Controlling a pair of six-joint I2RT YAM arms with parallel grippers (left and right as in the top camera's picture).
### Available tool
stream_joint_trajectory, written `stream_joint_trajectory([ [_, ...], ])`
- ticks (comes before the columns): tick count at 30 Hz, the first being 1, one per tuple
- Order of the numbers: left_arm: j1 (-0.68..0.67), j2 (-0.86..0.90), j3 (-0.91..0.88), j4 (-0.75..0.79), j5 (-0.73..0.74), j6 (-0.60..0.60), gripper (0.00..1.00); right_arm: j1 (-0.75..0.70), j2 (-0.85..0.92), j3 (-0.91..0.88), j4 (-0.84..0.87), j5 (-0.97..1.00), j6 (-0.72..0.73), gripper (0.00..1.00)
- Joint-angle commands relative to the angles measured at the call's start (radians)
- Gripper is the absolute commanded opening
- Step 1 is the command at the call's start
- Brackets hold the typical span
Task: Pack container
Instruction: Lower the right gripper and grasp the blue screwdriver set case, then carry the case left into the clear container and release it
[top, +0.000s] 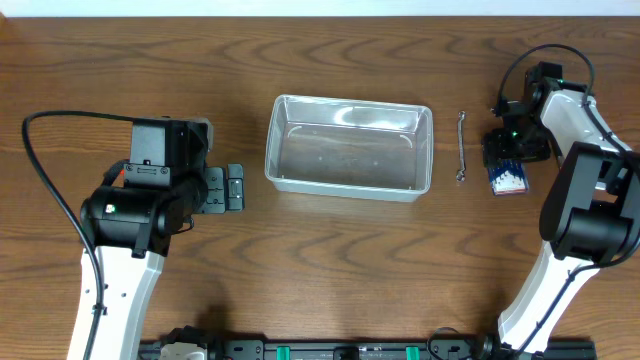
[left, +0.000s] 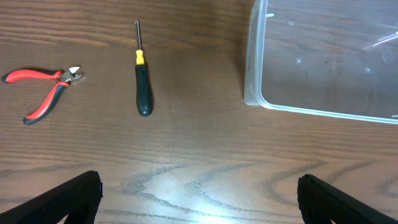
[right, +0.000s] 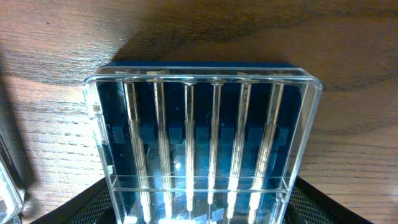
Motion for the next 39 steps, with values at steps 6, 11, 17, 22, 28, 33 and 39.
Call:
stream_joint_trajectory([
  [6,0.0,0.0,0.024,-0.002,0.006,0.006,0.98,0.018,0.103,0.126,-0.109,0.05,0.06,0.34],
  [11,0.0,0.0,0.024,-0.003,0.006,0.006,0.98,0.029,0.103,0.31,-0.224,0.049,0.111,0.01],
  [17,0.0,0.0,0.024,-0.003,0.006,0.006,0.98,0.08,0.103,0.616,-0.412,-0.043,0.11,0.01],
  [22,0.0,0.0,0.024,-0.003,0.006,0.006,0.98,0.188,0.103,0.873,-0.537,-0.114,0.11,0.01],
  [28,0.0,0.0,0.024,-0.003,0.006,0.006,0.98,0.396,0.103,1.015,-0.563,-0.114,0.021,0.01],
  [33,0.0,0.0,0.024,-0.003,0.006,0.006,0.99,0.597,0.103,0.952,-0.572,-0.114,-0.278,0.01],
  [39,0.0,0.0,0.024,-0.003,0.006,0.007,0.98,0.702,0.103,0.796,-0.516,-0.115,-0.406,0.02],
])
